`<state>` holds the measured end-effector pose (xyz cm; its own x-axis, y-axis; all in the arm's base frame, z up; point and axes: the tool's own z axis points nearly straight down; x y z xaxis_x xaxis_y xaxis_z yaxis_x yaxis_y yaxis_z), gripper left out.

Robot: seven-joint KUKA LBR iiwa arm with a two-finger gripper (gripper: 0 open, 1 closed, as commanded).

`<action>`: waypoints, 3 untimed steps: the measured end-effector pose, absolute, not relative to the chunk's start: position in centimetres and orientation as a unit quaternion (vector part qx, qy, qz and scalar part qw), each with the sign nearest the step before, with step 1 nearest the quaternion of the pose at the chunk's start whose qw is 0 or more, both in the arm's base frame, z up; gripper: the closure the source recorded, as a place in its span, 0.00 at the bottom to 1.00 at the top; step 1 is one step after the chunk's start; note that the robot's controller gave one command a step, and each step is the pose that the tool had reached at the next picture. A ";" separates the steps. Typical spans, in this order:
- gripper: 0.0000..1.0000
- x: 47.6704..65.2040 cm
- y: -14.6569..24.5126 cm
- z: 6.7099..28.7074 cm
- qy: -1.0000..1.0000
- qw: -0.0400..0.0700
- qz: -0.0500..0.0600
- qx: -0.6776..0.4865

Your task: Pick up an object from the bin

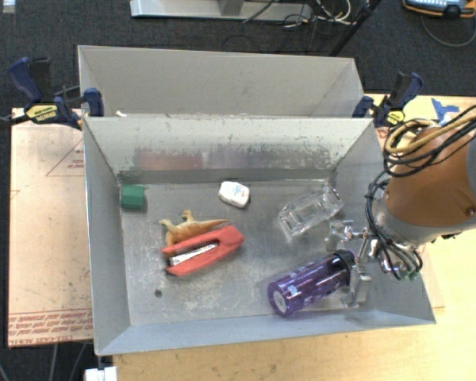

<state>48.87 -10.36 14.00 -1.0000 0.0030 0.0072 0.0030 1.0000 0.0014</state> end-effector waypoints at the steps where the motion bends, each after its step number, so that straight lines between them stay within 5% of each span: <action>1: 0.00 49.1 -10.3 14.4 -1.000 0.000 0.000 0.000; 2: 0.00 48.7 -8.7 8.9 -0.999 0.000 0.000 0.043; 3: 0.00 48.6 -8.2 7.2 -0.999 -0.009 0.001 0.046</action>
Offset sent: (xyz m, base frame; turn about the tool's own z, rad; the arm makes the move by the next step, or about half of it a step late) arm -0.0053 0.0220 -0.0700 -0.1188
